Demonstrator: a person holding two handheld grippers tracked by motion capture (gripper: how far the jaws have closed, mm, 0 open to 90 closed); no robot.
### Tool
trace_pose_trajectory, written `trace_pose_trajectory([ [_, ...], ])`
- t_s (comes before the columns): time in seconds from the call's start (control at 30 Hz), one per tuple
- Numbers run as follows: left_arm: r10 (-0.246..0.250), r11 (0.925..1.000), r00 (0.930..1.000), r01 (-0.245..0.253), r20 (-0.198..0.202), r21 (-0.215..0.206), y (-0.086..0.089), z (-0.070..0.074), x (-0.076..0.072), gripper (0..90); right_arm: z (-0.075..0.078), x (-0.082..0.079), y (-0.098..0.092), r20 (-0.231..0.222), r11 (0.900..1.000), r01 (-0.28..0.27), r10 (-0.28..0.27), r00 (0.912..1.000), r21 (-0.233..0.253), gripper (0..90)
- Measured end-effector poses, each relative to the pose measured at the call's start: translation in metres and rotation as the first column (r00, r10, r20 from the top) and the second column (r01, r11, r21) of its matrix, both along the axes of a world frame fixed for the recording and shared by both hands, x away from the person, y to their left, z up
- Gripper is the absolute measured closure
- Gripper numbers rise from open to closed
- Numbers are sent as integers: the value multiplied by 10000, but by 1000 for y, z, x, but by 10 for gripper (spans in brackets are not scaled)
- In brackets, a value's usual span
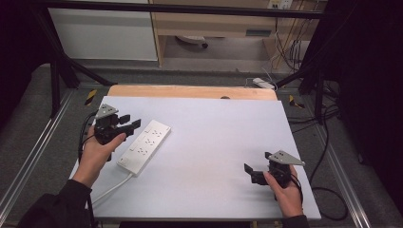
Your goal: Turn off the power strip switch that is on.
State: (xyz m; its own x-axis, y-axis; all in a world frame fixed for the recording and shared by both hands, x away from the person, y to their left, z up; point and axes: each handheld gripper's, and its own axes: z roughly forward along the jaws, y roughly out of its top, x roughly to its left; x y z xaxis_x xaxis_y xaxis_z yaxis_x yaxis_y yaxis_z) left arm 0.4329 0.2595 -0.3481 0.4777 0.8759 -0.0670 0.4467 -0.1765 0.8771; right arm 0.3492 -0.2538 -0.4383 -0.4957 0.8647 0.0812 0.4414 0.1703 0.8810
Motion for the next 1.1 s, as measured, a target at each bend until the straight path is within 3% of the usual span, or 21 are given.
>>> trace_pose_trajectory([
  [0.13,-35,9999,10000,36,-69,160,-1,-5,4,552,0,-1,-2,16,10000,33,-33,10000,20,27],
  [0.67,-59,10000,10000,59,-54,24,-4,-11,11,654,0,-5,-5,10,9999,149,-149,9999,42,27],
  [1.1,-296,9994,9994,299,-163,184,-4,-13,14,758,0,-5,-7,-13,9999,130,-130,9999,96,27],
])
